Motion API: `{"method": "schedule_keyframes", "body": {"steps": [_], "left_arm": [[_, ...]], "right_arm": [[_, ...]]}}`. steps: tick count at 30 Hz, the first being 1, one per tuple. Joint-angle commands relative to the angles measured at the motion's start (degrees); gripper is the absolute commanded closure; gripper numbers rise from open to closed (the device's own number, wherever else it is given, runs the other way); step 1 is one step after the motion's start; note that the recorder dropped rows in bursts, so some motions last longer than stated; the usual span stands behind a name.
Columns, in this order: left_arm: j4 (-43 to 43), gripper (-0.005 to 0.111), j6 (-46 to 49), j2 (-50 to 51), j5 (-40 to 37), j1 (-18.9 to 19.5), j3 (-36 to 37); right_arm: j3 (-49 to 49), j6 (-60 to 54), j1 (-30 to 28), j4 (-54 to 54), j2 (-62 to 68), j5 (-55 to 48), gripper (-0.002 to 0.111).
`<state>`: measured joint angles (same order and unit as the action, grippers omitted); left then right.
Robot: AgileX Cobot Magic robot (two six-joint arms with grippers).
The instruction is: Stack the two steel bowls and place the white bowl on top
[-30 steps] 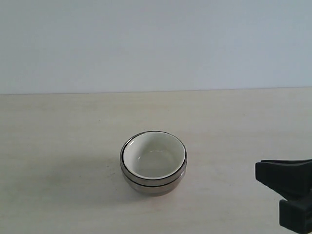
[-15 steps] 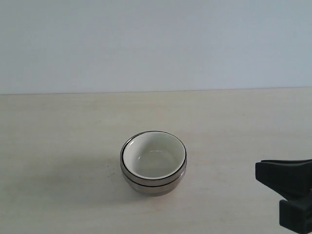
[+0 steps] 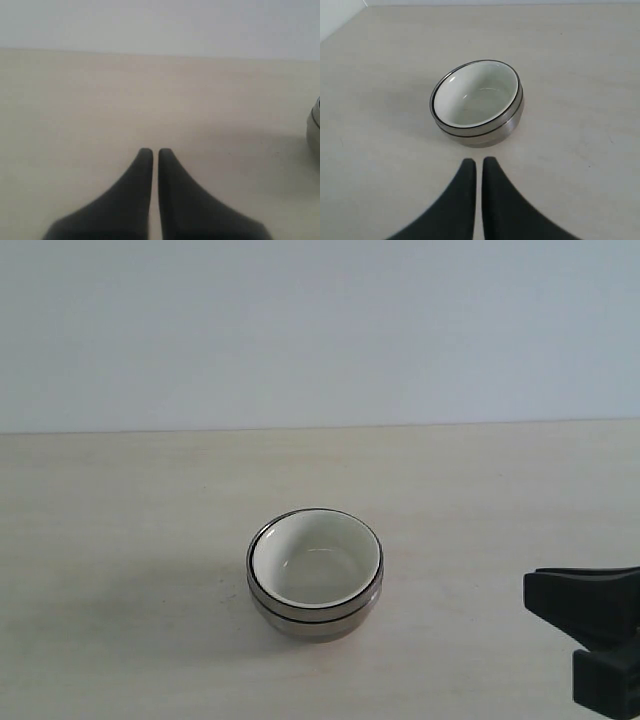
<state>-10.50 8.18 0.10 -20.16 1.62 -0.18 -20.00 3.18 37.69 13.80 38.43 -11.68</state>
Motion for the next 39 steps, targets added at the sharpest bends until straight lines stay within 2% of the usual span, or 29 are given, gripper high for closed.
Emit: {"method": "schedule_keyframes", "body": {"steps": [1,11,16,19,22,25,32,39], "left_arm": [[0.0,0.103,0.3,-0.1,-0.2,-0.3,0.2],[0.0,0.103,0.3,-0.1,-0.2,-0.3,0.2],[0.0,0.103,0.3,-0.1,-0.2,-0.3,0.2],[0.0,0.103,0.3,-0.1,-0.2,-0.3,0.2],[0.0,0.103,0.3,-0.1,-0.2,-0.3,0.2],[0.0,0.103,0.3,-0.1,-0.2,-0.3,0.2],[0.0,0.103,0.3,-0.1,-0.2,-0.3,0.2],[0.0,0.103,0.3,-0.1,-0.2,-0.3,0.2]], "right_arm": [[0.0,-0.1,-0.1,-0.4,-0.5,0.3,0.108],[0.0,-2.6,-1.4,-1.9,-1.7,2.4,0.108],[0.0,-2.8,-9.6,-1.1,-10.1,-4.0,0.108],[0.0,-4.0,-17.2,-3.5,-16.4,-10.1,0.108],[0.0,-4.0,-23.9,-3.9,-22.6,-11.0,0.108],[0.0,-4.0,-27.7,-3.9,-27.7,-11.0,0.108],[0.0,-3.5,-28.6,-4.2,-34.3,-10.3,0.108],[2.1,-3.2,-28.7,-5.2,-35.7,-9.8,0.108]]}}
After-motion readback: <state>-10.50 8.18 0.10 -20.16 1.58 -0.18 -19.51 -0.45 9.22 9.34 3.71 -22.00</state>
